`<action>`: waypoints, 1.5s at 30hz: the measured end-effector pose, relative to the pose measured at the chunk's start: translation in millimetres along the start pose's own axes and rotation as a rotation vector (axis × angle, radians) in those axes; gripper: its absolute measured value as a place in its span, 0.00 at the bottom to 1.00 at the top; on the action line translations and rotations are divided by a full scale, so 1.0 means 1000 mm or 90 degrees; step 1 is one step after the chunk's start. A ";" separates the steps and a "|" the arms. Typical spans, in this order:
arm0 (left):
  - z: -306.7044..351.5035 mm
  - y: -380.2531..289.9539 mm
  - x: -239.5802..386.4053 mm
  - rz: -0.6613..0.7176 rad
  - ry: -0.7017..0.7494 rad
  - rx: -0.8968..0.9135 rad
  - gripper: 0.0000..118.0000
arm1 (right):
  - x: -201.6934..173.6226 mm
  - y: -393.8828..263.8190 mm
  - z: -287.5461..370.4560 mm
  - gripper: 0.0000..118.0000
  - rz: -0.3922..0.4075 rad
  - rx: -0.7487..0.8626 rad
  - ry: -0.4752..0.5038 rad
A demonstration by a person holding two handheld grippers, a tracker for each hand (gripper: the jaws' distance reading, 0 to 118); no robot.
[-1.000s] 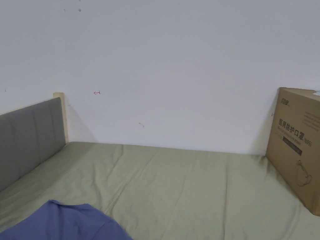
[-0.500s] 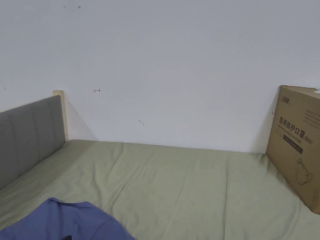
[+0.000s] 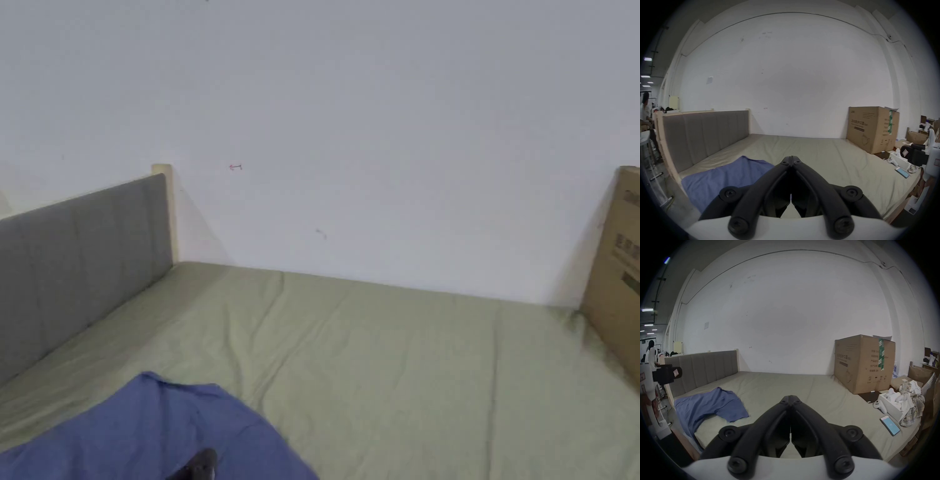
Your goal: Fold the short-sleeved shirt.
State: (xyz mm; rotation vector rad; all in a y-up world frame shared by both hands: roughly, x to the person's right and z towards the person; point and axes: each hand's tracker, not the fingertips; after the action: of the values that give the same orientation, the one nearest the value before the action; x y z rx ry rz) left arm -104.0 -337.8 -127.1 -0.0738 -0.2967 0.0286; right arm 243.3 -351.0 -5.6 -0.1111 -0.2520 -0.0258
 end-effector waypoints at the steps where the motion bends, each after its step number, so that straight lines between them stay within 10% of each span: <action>1: 0.007 0.001 -0.012 0.001 0.020 -0.002 0.00 | -0.008 0.000 -0.005 0.00 0.008 -0.006 0.021; 10: 0.087 -0.010 -0.123 0.064 0.245 -0.052 0.00 | -0.138 0.020 -0.043 0.00 0.031 -0.029 0.276; 16: 0.084 -0.031 -0.151 0.078 0.269 -0.094 0.00 | -0.162 0.012 -0.058 0.00 0.058 -0.039 0.319; 29: -0.243 -0.066 -0.187 0.021 0.086 -0.303 0.00 | -0.131 -0.010 -0.140 0.00 0.094 -0.122 0.276; 30: -0.276 -0.074 -0.192 0.025 0.091 -0.337 0.09 | -0.130 -0.014 -0.150 0.00 0.096 -0.135 0.274; 32: -0.329 -0.089 -0.203 0.039 0.082 -0.400 0.76 | -0.130 -0.021 -0.166 0.00 0.095 -0.164 0.273; 33: -0.353 -0.099 -0.208 0.039 0.092 -0.445 0.93 | -0.130 -0.025 -0.174 0.00 0.093 -0.174 0.274; 42: -0.453 -0.147 -0.234 0.048 0.158 -0.558 0.93 | -0.133 -0.041 -0.212 0.00 0.106 -0.200 0.285; 45: -0.443 -0.153 -0.234 0.069 0.150 -0.551 0.74 | -0.133 -0.044 -0.208 0.00 0.106 -0.206 0.279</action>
State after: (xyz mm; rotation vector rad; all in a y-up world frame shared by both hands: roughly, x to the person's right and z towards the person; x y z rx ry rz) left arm -194.9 -529.7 -605.9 -0.9462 -0.0510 -0.0029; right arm 164.7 -416.4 -234.7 -0.4421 0.2027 0.0739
